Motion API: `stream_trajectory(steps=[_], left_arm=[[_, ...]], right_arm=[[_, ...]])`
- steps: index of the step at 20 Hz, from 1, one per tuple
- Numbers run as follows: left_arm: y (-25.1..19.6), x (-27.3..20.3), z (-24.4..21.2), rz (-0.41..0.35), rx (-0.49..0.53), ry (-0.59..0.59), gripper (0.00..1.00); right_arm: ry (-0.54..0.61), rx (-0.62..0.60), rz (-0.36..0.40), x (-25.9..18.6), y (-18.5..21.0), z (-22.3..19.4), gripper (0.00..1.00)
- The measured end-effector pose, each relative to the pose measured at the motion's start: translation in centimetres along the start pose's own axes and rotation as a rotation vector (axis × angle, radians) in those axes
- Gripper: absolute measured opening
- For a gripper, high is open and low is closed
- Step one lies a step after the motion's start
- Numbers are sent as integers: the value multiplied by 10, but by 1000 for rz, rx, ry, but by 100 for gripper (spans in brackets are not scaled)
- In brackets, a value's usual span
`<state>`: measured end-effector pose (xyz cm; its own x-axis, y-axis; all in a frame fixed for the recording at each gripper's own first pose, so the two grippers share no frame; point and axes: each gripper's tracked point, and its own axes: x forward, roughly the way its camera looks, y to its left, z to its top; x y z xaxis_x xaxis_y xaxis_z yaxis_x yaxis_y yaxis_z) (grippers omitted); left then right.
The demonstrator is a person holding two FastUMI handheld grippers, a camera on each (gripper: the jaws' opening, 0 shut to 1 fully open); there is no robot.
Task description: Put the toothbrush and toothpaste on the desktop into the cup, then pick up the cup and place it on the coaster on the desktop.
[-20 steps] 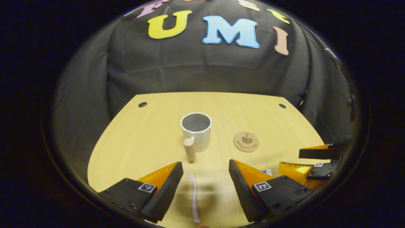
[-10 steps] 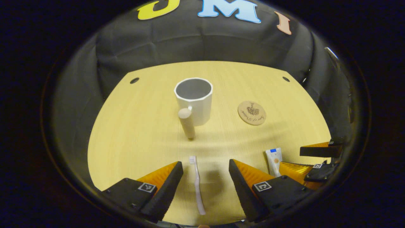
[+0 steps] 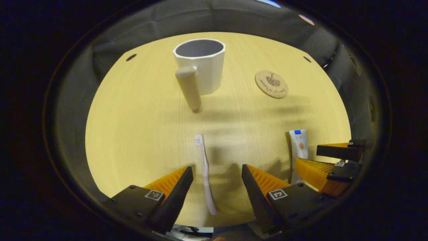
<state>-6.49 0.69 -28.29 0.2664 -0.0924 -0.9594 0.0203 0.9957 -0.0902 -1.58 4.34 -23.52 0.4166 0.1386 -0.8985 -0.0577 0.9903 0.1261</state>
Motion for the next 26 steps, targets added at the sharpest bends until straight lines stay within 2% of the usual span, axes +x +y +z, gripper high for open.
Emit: stream_trajectory(steps=[8, 9, 11, 12, 13, 14, 17, 19, 20, 21, 22, 24, 25, 26], left_arm=[[2, 4, -25, -17, -32, 105, 98], [2, 4, -26, -19, -38, 110, 100], [2, 7, -30, -25, -55, 121, 90], [3, 9, -31, -25, -62, 127, 94], [4, 10, -33, -24, -66, 132, 84], [6, 11, -36, -21, -70, 139, 84], [13, 12, -38, -9, -77, 147, 85], [16, 12, -38, -2, -80, 151, 74], [18, 12, -37, 4, -73, 150, 63], [18, 13, -38, 4, -74, 154, 67], [20, 12, -37, 11, -73, 153, 64], [23, 13, -36, 24, -64, 156, 56], [24, 14, -36, 26, -69, 155, 55], [23, 14, -35, 24, -64, 158, 43]], right_arm=[[74, 20, 5, 13, 2, -15, 94], [77, 20, 2, 14, 2, -14, 94], [82, 15, -8, 17, 1, -15, 95], [88, 12, -12, 18, 0, -16, 95], [88, 13, -16, 19, 0, -16, 95], [90, 14, -17, 20, -1, -17, 91], [92, 17, -27, 21, -2, -17, 87], [94, 26, -34, 22, -3, -19, 84], [97, 32, -24, 23, -1, -20, 73], [100, 34, -25, 24, -1, -21, 73], [103, 38, -23, 26, -1, -21, 71], [116, 49, -14, 27, 0, -25, 59], [103, 41, -18, 28, -2, -23, 59], [91, 55, -27, 29, -2, -21, 57]])
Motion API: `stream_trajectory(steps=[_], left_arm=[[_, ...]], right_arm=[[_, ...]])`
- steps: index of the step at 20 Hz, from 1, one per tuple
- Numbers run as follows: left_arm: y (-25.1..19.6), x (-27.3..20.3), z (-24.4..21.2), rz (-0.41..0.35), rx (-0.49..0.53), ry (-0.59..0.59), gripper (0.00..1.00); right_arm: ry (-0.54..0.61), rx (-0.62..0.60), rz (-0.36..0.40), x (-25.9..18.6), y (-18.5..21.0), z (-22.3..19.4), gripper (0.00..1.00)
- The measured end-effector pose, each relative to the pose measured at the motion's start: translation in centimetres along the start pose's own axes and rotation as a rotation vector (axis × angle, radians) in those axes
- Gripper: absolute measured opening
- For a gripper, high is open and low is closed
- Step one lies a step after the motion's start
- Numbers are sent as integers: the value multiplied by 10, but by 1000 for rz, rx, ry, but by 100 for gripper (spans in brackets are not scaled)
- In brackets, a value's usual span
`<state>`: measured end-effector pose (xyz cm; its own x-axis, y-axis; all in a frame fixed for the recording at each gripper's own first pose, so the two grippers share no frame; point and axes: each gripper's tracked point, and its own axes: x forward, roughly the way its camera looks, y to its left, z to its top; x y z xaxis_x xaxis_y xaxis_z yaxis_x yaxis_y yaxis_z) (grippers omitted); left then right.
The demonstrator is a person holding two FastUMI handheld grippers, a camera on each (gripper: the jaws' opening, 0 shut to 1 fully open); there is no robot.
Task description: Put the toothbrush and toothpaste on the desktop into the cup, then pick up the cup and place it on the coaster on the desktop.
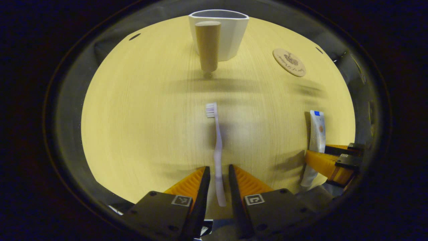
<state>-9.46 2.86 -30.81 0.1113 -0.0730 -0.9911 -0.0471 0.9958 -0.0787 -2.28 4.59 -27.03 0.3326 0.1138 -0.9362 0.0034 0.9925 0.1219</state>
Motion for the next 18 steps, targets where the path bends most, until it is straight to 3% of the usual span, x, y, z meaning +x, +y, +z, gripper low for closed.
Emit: stream_trajectory(steps=[1, 3, 4, 6, 7, 11, 13, 18], left_arm=[[0, -1, -1, -3, 12, 4, 35], [-1, -1, -1, -6, 18, 9, 29], [0, -1, 0, -9, 34, 8, 36], [-3, 3, 0, -11, 32, 2, 35], [-2, -2, 0, -18, 44, 1, 17], [-4, -3, 0, -43, 56, -33, 14], [-3, -3, 0, -53, 45, -57, 10], [-5, -16, 5, -82, 6, -144, 10]], right_arm=[[-1, 1, 1, 3, -1, 0, 43], [-1, 6, 7, 0, -3, 0, 45], [-5, 35, 3, 1, -3, -1, 28], [2, 48, 32, 0, -2, 0, 28], [4, 57, 43, 0, -2, -1, 28], [-18, 60, 80, -3, -1, -3, 31], [-34, 84, 97, -5, 0, -1, 19], [-84, 101, 118, -15, -4, 4, 19]])
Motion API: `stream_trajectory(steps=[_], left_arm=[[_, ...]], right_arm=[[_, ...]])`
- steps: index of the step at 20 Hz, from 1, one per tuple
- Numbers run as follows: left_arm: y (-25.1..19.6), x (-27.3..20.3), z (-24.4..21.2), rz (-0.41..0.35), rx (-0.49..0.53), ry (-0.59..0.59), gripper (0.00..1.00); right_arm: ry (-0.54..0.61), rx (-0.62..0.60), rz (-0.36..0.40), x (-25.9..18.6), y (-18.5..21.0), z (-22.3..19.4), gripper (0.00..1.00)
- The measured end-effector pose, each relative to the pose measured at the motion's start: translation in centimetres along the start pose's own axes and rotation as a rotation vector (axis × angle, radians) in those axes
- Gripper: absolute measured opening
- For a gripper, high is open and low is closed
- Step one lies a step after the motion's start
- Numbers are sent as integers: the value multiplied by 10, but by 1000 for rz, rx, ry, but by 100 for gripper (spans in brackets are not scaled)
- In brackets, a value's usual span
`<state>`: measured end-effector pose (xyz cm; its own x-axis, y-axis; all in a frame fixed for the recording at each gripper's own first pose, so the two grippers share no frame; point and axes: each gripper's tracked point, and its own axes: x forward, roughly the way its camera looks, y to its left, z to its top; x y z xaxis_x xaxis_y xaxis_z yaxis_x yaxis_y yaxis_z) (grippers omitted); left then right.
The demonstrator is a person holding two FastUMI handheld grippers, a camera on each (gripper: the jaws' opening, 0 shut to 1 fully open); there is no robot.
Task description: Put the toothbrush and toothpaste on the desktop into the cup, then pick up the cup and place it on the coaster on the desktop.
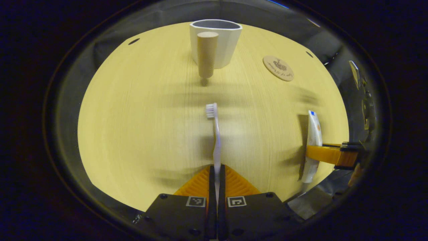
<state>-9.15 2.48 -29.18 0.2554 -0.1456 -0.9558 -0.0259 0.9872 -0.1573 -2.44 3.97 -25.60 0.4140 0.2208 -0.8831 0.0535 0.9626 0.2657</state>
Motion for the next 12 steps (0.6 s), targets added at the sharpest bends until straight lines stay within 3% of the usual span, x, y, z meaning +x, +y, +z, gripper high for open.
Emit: stream_trajectory(steps=[6, 12], left_arm=[[-4, -36, 21, -4, -21, -177, 10], [19, -92, 45, 8, -14, -361, 10]], right_arm=[[-176, -47, 53, -34, 18, 31, 19], [-376, -146, 87, -76, 42, 62, 19]])
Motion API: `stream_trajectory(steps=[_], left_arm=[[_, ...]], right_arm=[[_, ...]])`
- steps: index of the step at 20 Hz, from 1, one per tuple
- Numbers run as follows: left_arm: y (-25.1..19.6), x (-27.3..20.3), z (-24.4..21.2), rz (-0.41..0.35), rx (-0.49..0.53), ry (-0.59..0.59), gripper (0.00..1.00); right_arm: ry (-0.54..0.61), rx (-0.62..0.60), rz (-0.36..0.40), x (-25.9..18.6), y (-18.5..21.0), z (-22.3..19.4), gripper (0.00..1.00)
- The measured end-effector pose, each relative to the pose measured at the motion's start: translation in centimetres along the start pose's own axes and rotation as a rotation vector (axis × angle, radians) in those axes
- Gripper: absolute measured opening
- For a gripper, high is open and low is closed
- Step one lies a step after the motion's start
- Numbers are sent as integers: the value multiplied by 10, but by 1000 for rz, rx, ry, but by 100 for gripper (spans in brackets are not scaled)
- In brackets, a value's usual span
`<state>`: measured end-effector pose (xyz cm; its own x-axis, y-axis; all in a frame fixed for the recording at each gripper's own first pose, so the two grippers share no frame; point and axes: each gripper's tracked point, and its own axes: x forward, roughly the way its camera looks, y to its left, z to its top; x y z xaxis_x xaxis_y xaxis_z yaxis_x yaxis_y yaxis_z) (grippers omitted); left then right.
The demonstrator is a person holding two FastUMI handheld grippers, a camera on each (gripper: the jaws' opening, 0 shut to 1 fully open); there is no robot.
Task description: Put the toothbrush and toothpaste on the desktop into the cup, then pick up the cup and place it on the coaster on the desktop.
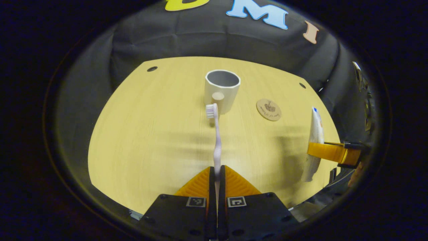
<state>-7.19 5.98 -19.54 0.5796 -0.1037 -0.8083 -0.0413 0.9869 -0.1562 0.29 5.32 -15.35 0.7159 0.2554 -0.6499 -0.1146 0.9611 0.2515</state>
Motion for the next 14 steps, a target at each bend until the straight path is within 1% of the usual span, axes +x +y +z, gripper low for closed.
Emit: stream_trajectory(steps=[3, 7, 12, 13, 14], left_arm=[[2, -25, 22, -14, -13, -88, 9], [6, -36, 35, -15, -23, -232, 9], [8, -71, 94, 1, 12, -447, 9], [5, -70, 104, 1, 19, -483, 12], [3, -71, 113, 1, 27, -516, 9]], right_arm=[[-80, -23, 41, -9, 16, 21, 19], [-172, -54, 81, -21, 32, 44, 19], [-252, -90, 113, -27, 43, 59, 19], [-263, -95, 121, -28, 47, 62, 19], [-274, -95, 122, -29, 48, 65, 19]])
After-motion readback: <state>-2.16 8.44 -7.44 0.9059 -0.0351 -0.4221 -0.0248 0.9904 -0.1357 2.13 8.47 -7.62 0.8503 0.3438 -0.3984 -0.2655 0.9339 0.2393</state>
